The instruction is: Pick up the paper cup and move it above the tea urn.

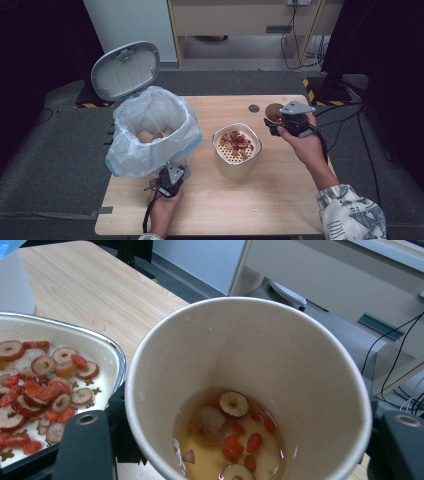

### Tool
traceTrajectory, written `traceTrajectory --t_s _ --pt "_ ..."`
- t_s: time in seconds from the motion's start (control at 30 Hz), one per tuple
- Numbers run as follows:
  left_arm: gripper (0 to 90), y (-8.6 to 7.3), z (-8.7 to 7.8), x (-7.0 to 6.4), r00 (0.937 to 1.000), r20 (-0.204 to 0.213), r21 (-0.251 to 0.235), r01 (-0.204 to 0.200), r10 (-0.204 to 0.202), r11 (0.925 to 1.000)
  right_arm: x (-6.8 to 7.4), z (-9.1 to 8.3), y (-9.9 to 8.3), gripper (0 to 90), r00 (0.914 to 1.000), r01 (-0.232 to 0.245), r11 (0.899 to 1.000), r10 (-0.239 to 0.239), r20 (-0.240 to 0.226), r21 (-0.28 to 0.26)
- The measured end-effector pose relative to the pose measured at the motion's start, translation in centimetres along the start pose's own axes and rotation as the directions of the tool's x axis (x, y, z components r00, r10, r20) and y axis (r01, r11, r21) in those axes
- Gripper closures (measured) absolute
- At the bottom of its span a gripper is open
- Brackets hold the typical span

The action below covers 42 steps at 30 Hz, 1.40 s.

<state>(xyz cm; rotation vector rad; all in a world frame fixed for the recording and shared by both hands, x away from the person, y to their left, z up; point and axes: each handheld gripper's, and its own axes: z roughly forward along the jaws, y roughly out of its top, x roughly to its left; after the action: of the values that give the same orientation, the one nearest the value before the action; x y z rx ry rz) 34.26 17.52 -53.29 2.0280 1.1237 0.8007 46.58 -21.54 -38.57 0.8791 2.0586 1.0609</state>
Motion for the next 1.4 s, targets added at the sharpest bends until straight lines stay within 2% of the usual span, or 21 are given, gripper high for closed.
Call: traceTrajectory --t_s 0.27,0.6,1.4 --pt "88.2 0.0 0.0 0.0 1.0000 0.000 0.000 0.000 0.000 1.0000 0.1 0.3 0.7 29.3 1.0000 -0.004 1.000 0.004 0.001 -0.005" --pt "88.2 0.0 0.0 0.0 1.0000 0.000 0.000 0.000 0.000 1.0000 1.0 0.2 2.1 29.3 0.9992 0.038 0.999 -0.039 -0.006 -0.037" --pt "88.2 0.0 0.0 0.0 1.0000 -0.001 -0.002 0.002 -0.002 1.0000 1.3 0.1 4.0 29.4 0.9973 0.073 0.996 -0.073 -0.004 -0.058"
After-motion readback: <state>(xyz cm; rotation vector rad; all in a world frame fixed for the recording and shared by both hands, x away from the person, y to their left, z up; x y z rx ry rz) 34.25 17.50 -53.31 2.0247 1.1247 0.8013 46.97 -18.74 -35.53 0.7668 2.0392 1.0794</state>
